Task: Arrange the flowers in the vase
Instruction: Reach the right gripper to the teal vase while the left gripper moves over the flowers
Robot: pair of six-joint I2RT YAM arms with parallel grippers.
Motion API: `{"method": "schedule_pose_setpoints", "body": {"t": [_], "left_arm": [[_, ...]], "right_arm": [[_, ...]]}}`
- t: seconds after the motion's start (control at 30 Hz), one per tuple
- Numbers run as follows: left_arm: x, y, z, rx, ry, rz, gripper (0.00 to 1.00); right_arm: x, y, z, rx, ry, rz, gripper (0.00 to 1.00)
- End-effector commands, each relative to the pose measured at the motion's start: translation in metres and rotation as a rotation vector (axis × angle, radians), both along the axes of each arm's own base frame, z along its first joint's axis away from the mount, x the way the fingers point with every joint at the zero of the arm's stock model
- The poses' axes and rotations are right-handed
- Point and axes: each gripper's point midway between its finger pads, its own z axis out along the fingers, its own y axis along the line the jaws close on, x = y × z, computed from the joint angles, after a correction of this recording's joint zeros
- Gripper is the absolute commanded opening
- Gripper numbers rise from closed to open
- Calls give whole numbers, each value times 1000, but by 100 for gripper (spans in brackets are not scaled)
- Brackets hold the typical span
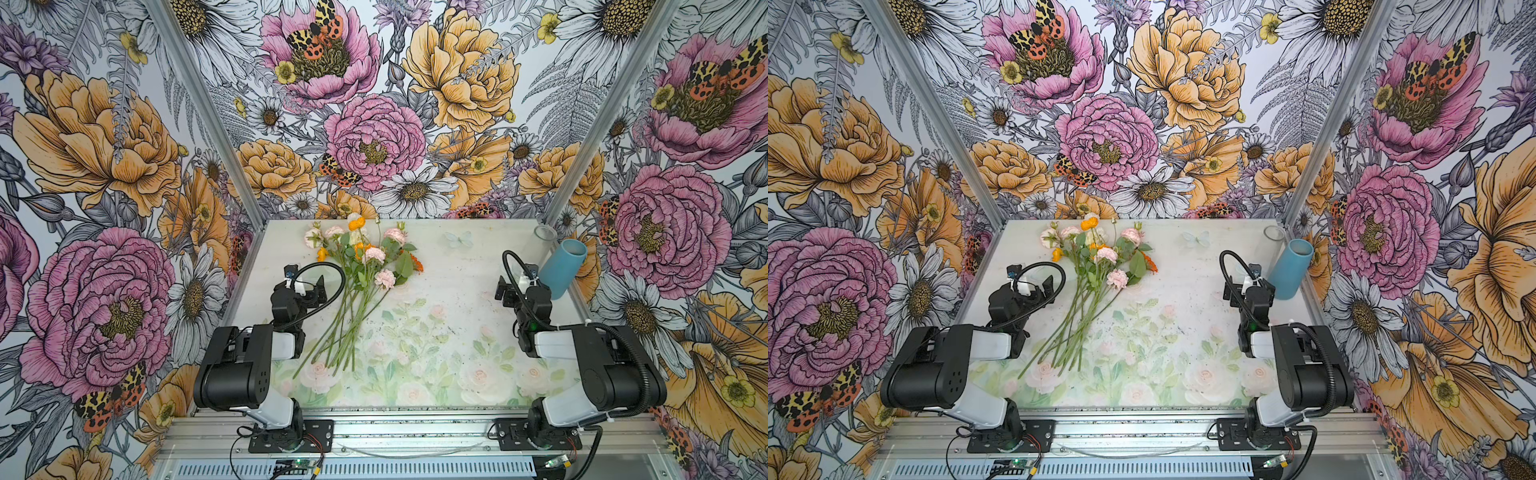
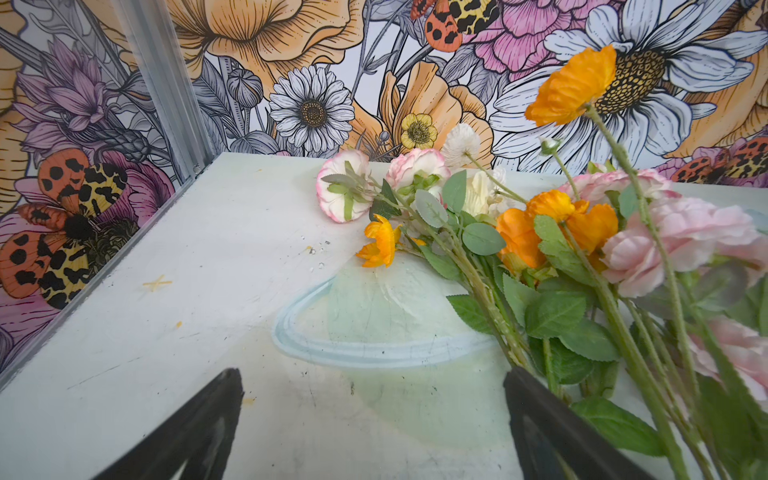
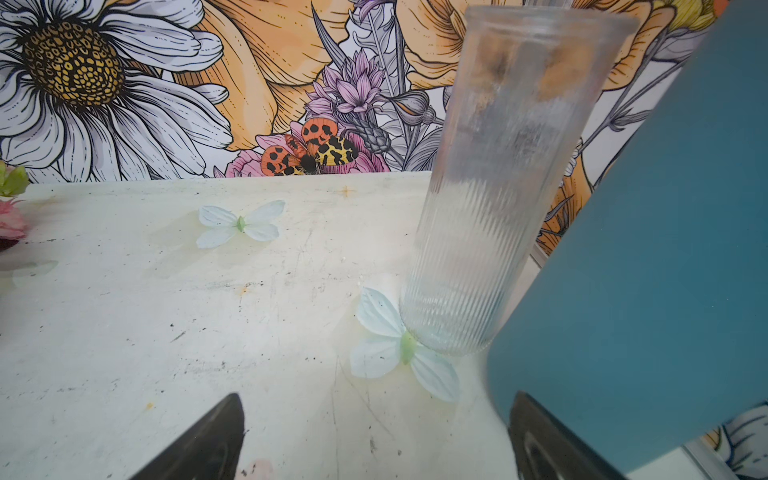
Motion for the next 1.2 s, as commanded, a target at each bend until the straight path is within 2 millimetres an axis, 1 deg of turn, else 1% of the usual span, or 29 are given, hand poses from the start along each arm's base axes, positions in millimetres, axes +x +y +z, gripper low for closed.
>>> {"method": "schedule_pose_setpoints", "body": {"t": [0.0, 0.1, 0.2, 0.23, 0.3, 0.33, 0.4, 0.5, 0.57, 0.63, 0.67, 0.7, 0.73, 0.8, 0.83, 0.87, 0.93, 0.97, 1.0, 1.03, 1.07, 1.13, 1.17], "left_arm": [[6, -1, 10, -4, -38, -20, 99], [4, 7, 13, -12, -48, 28, 99], [-5, 19, 29, -14, -79, 121, 99], [-10, 22, 37, 5, -90, 168, 99], [-19, 21, 55, 56, -101, 247, 99], [-23, 17, 65, 78, -97, 268, 99], [-26, 1, 86, 58, -122, 248, 99], [-27, -37, 118, 22, -157, 150, 99], [-25, -71, 138, 30, -164, 56, 99], [-23, -111, 156, 70, -146, -51, 99], [-21, -127, 166, 81, -144, -91, 99], [-20, -148, 175, 87, -134, -157, 99], [-18, -168, 181, 97, -113, -229, 99], [-15, -197, 197, 99, -95, -321, 99], [-14, -216, 203, 95, -87, -400, 99], [-14, -229, 205, 93, -79, -463, 99], [-20, -260, 203, 81, -64, -636, 99], [-26, -276, 199, 75, -56, -728, 99], [-39, -294, 191, 75, -50, -849, 99], [-50, -307, 181, 80, -47, -940, 99], [-58, -315, 175, 73, -54, -991, 99], [-70, -329, 174, 20, -99, -1053, 99], [-74, -332, 174, -1, -106, -1080, 99]], "right_arm": [[7, 0, 6, 9, -20, 6, 99], [7, 12, 6, -11, -19, 65, 99], [2, 21, 16, -33, -51, 102, 99], [-2, 21, 21, -35, -64, 100, 99], [-7, 24, 27, -43, -78, 111, 99], [-9, 28, 30, -56, -85, 126, 98], [-14, 36, 36, -78, -90, 150, 98], [-20, 39, 44, -59, -78, 152, 98], [-26, 37, 51, -15, -70, 133, 98], [-36, 36, 60, 27, -45, 121, 97], [-40, 33, 64, 35, -34, 103, 97], [-46, 24, 68, 38, -21, 50, 97], [-53, 11, 70, 33, 2, -27, 98], [-68, -17, 78, 17, 39, -175, 99], [-77, -31, 83, 15, 61, -244, 99], [-82, -42, 88, 18, 71, -290, 99], [-92, -64, 95, 62, 88, -377, 99], [-94, -73, 99, 93, 87, -403, 100], [-94, -80, 100, 127, 90, -419, 99], [-92, -87, 101, 160, 93, -429, 99], [-90, -93, 102, 181, 101, -437, 99], [-82, -103, 106, 216, 113, -443, 99], [-77, -105, 108, 219, 119, -433, 100]]}}
